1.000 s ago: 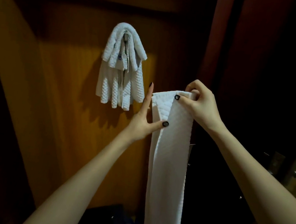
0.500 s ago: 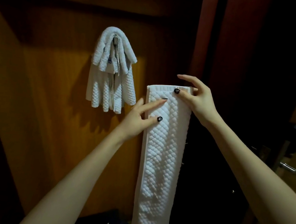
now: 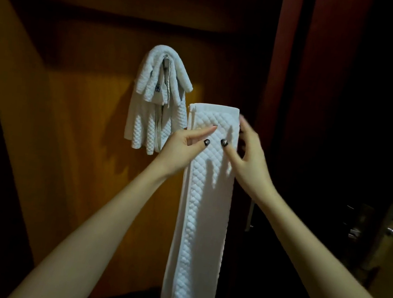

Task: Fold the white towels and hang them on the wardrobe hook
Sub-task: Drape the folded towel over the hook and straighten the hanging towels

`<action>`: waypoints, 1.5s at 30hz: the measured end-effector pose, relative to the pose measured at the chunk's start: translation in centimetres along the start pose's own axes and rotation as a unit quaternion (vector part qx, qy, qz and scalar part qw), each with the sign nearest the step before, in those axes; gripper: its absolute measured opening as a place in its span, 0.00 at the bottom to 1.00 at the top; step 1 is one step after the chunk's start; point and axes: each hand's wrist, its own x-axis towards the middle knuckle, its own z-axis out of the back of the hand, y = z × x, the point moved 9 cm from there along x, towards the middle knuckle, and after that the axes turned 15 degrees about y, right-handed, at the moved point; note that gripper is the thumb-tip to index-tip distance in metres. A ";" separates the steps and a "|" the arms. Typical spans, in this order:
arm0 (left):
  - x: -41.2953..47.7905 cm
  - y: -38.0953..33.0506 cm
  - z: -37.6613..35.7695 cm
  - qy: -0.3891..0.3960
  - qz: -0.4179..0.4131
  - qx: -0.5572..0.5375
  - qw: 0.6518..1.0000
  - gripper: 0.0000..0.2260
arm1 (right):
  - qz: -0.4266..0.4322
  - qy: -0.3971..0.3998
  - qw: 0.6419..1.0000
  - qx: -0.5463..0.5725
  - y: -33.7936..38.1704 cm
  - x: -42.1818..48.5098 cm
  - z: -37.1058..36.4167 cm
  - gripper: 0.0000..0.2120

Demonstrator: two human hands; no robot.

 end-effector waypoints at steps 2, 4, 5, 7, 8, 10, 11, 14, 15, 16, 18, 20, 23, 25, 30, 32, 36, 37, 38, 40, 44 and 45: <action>0.2 -0.1 0.1 0.009 0.004 -0.009 1.000 0.18 | -0.030 0.018 0.998 -0.046 -1.2 -1.5 -2.8 0.34; 0.4 -0.1 0.4 0.011 0.005 -0.008 1.000 0.19 | -0.058 0.029 0.996 -0.061 -2.2 -2.8 -5.5 0.37; 0.6 -0.1 0.6 0.013 0.006 -0.004 1.000 0.20 | -0.065 0.027 0.995 -0.066 -2.4 -3.2 -6.6 0.39; 0.9 -0.2 0.9 0.020 0.008 0.012 1.000 0.22 | -0.072 0.028 0.994 -0.074 -2.4 -3.5 -8.5 0.43; 1.1 -0.4 1.0 0.026 0.008 0.023 0.999 0.22 | -0.075 0.031 0.994 -0.071 -2.3 -3.3 -9.3 0.44; 1.3 -0.6 1.6 0.034 0.011 0.035 0.999 0.23 | -0.072 0.019 0.997 -0.031 -1.8 -2.7 -9.5 0.41; 1.3 -0.6 2.2 0.033 0.014 0.028 0.999 0.23 | -0.060 0.000 0.998 0.007 -1.7 -2.4 -8.9 0.37; 0.9 0.1 4.6 0.009 0.021 -0.035 0.999 0.23 | -0.011 -0.016 0.995 0.100 -2.2 -1.8 -6.7 0.27; 0.7 0.2 5.3 0.001 0.018 -0.060 0.998 0.23 | 0.001 0.005 0.995 0.103 -2.5 -1.7 -6.3 0.25; 0.7 0.2 5.8 -0.006 0.016 -0.084 0.996 0.23 | 0.008 0.030 0.995 0.093 -2.9 -1.5 -6.2 0.25; 0.8 -0.1 6.7 -0.020 0.011 -0.115 0.993 0.22 | 0.010 0.069 0.994 0.080 -3.6 -1.4 -6.5 0.26; 1.2 -0.2 7.7 -0.039 0.014 -0.123 0.991 0.23 | 0.011 0.101 0.989 0.105 -3.9 -1.6 -7.4 0.26; 1.9 0.0 9.1 -0.069 0.028 -0.124 0.989 0.23 | -0.011 0.134 0.983 0.122 -5.4 -2.1 -9.4 0.28; 2.2 0.1 9.9 -0.086 0.033 -0.127 0.988 0.22 | -0.032 0.166 0.977 0.131 -6.3 -2.6 -10.9 0.30; 1.6 1.4 11.8 -0.110 0.047 -0.155 0.981 0.21 | -0.038 0.228 0.953 0.198 -6.6 -3.1 -12.9 0.31; 0.8 2.0 13.1 -0.127 0.043 -0.173 0.976 0.21 | -0.047 0.237 0.946 0.215 -6.6 -3.1 -12.7 0.29; -0.8 2.8 17.0 -0.172 0.011 -0.212 0.962 0.20 | -0.036 0.279 0.939 0.195 -6.1 -3.5 -13.4 0.27; -1.1 2.9 17.9 -0.183 0.005 -0.217 0.959 0.21 | -0.032 0.286 0.937 0.196 -6.1 -3.5 -13.6 0.27; -1.5 3.1 18.6 -0.194 0.003 -0.214 0.957 0.21 | -0.028 0.288 0.937 0.194 -5.9 -3.5 -13.6 0.27; -2.8 4.3 19.9 -0.223 0.013 -0.202 0.954 0.22 | -0.024 0.274 0.943 0.186 -5.6 -2.7 -12.9 0.24; -6.8 8.8 21.0 -0.277 0.099 -0.132 0.947 0.22 | -0.028 0.227 0.958 0.172 -4.9 -0.4 -9.7 0.19; -7.7 9.4 21.1 -0.265 0.142 -0.059 0.952 0.22 | -0.024 0.226 0.960 0.163 -4.3 0.1 -9.0 0.19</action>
